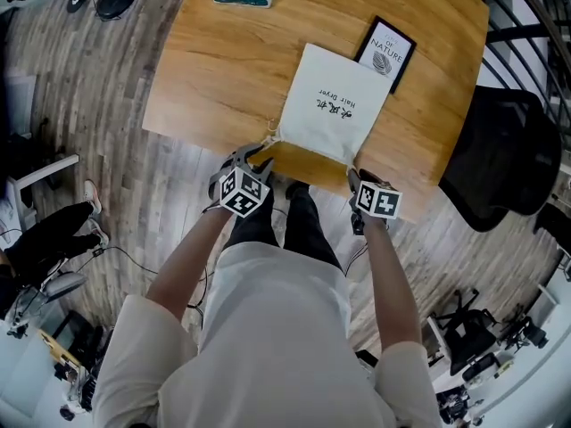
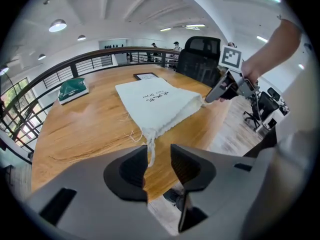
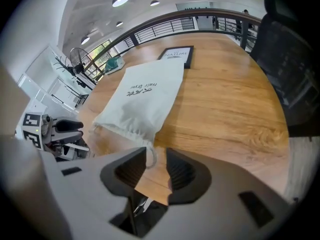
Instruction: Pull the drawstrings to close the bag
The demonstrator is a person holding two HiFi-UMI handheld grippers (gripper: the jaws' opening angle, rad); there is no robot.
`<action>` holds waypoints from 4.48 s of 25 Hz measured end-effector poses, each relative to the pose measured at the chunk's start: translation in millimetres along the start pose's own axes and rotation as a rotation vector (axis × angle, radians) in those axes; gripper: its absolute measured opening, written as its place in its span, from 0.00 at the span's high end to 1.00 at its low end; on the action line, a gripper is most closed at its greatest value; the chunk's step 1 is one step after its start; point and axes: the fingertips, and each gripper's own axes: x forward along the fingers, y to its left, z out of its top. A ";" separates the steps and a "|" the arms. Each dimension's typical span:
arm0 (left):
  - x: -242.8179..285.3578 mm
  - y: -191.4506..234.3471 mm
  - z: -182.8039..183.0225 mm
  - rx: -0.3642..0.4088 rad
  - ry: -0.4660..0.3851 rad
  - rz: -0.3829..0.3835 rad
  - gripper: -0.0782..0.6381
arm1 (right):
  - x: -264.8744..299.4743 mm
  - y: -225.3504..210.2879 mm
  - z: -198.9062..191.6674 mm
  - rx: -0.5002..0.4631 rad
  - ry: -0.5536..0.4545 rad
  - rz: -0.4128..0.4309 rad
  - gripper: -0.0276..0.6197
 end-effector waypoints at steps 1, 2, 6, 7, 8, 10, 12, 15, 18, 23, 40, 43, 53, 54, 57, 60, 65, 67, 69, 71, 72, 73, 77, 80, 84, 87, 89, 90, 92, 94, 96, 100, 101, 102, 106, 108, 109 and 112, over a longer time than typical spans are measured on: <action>2.2 -0.8 -1.1 0.005 0.007 -0.003 0.70 | 2.8 0.0 -2.2 0.002 0.019 0.003 0.78; 3.9 -1.5 -2.4 0.010 0.014 -0.006 0.70 | 5.5 -0.3 -5.1 0.005 0.039 0.004 0.79; 9.7 -1.9 -7.6 0.021 0.039 -0.006 0.70 | 13.7 -2.5 -11.2 0.018 0.085 0.001 0.79; 11.1 -1.0 -8.8 0.021 0.045 -0.004 0.70 | 15.6 -3.5 -11.2 0.020 0.090 -0.003 0.79; 12.7 0.3 -9.8 0.021 0.051 0.000 0.70 | 17.5 -4.5 -11.2 0.020 0.097 -0.008 0.79; 16.0 3.7 -10.4 0.019 0.058 0.009 0.70 | 20.8 -6.5 -10.9 0.011 0.111 -0.021 0.79; 19.3 5.9 -9.3 0.019 0.061 0.015 0.70 | 22.3 -8.7 -10.7 -0.012 0.122 -0.042 0.79; 22.7 8.3 -8.9 0.030 0.075 0.029 0.70 | 22.6 -10.4 -11.7 -0.049 0.131 -0.078 0.84; 26.8 12.4 -11.6 0.046 0.096 0.059 0.70 | 23.0 -12.7 -12.2 -0.068 0.131 -0.107 0.90; 37.7 19.7 -19.8 0.056 0.135 0.097 0.70 | 23.5 -14.6 -11.6 -0.063 0.128 -0.115 0.93; 3.6 63.2 26.8 -0.033 -0.088 0.308 0.89 | 9.5 -17.2 3.0 -0.081 0.032 -0.182 0.94; -13.8 68.8 44.2 -0.049 -0.154 0.353 0.89 | -2.1 -18.6 10.7 -0.113 -0.029 -0.234 0.94; -76.0 90.8 103.0 -0.150 -0.336 0.435 0.89 | -61.8 -16.5 63.0 -0.197 -0.271 -0.346 0.94; -81.0 93.9 106.4 -0.155 -0.346 0.443 0.89 | -67.3 -15.5 68.4 -0.209 -0.287 -0.358 0.94; -98.9 105.2 113.0 -0.186 -0.369 0.475 0.89 | -86.2 -14.3 82.7 -0.202 -0.336 -0.379 0.94; -115.4 110.4 120.4 -0.207 -0.387 0.489 0.89 | -106.2 -12.2 93.8 -0.189 -0.378 -0.382 0.94; -134.5 113.3 141.5 -0.192 -0.406 0.469 0.89 | -137.2 -8.0 114.7 -0.207 -0.430 -0.388 0.94; -141.6 115.6 150.7 -0.177 -0.413 0.458 0.89 | -148.9 -7.5 123.9 -0.215 -0.450 -0.386 0.94; -148.6 116.5 157.5 -0.163 -0.419 0.451 0.89 | -160.4 -6.7 131.0 -0.228 -0.469 -0.384 0.94; -155.9 116.9 163.9 -0.151 -0.431 0.450 0.89 | -171.1 -5.2 137.6 -0.243 -0.490 -0.384 0.94; -159.5 116.9 167.5 -0.146 -0.438 0.449 0.89 | -176.4 -4.1 140.8 -0.247 -0.502 -0.385 0.94; -162.9 116.7 171.2 -0.141 -0.444 0.448 0.89 | -181.8 -3.1 143.8 -0.251 -0.514 -0.386 0.94; -176.2 116.2 185.0 -0.128 -0.466 0.441 0.89 | -204.4 2.5 153.8 -0.248 -0.558 -0.380 0.94; -186.9 117.1 196.0 -0.129 -0.483 0.431 0.89 | -221.2 8.1 160.2 -0.242 -0.587 -0.356 0.94; -200.6 117.4 216.1 -0.109 -0.508 0.403 0.88 | -245.6 11.5 171.4 -0.246 -0.639 -0.325 0.94; -212.5 118.6 236.9 -0.056 -0.539 0.391 0.88 | -263.6 12.8 182.5 -0.251 -0.678 -0.315 0.94; -217.0 121.4 247.5 -0.041 -0.548 0.388 0.88 | -272.9 14.2 191.4 -0.265 -0.701 -0.320 0.94; -218.7 122.7 251.9 -0.037 -0.552 0.389 0.88 | -276.8 14.5 195.2 -0.274 -0.710 -0.326 0.94; -225.0 124.3 263.0 -0.024 -0.572 0.400 0.88 | -284.0 14.6 201.5 -0.296 -0.723 -0.340 0.94; -229.9 125.2 272.2 -0.024 -0.582 0.409 0.88 | -291.4 14.0 208.1 -0.312 -0.736 -0.355 0.94; -232.6 126.6 280.0 -0.034 -0.587 0.416 0.88 | -299.0 12.9 215.1 -0.324 -0.749 -0.369 0.94; -236.9 131.1 291.0 -0.049 -0.605 0.425 0.88 | -308.9 12.9 223.8 -0.360 -0.771 -0.393 0.94; -237.4 132.0 292.1 -0.050 -0.604 0.427 0.88 | -310.0 12.1 224.6 -0.366 -0.773 -0.399 0.94; -237.4 132.7 292.5 -0.049 -0.602 0.430 0.88 | -310.9 10.2 224.9 -0.369 -0.773 -0.407 0.94; -234.2 133.4 291.5 -0.050 -0.593 0.437 0.88 | -314.6 -1.9 223.8 -0.356 -0.767 -0.433 0.94; -231.3 133.7 289.6 -0.052 -0.584 0.438 0.88 | -316.2 -5.4 222.4 -0.367 -0.758 -0.457 0.94; -230.4 134.4 288.6 -0.051 -0.579 0.442 0.88 | -316.2 -6.9 221.5 -0.377 -0.751 -0.477 0.94; -228.7 136.9 283.2 -0.063 -0.568 0.457 0.88 | -314.0 -13.5 217.9 -0.386 -0.735 -0.525 0.94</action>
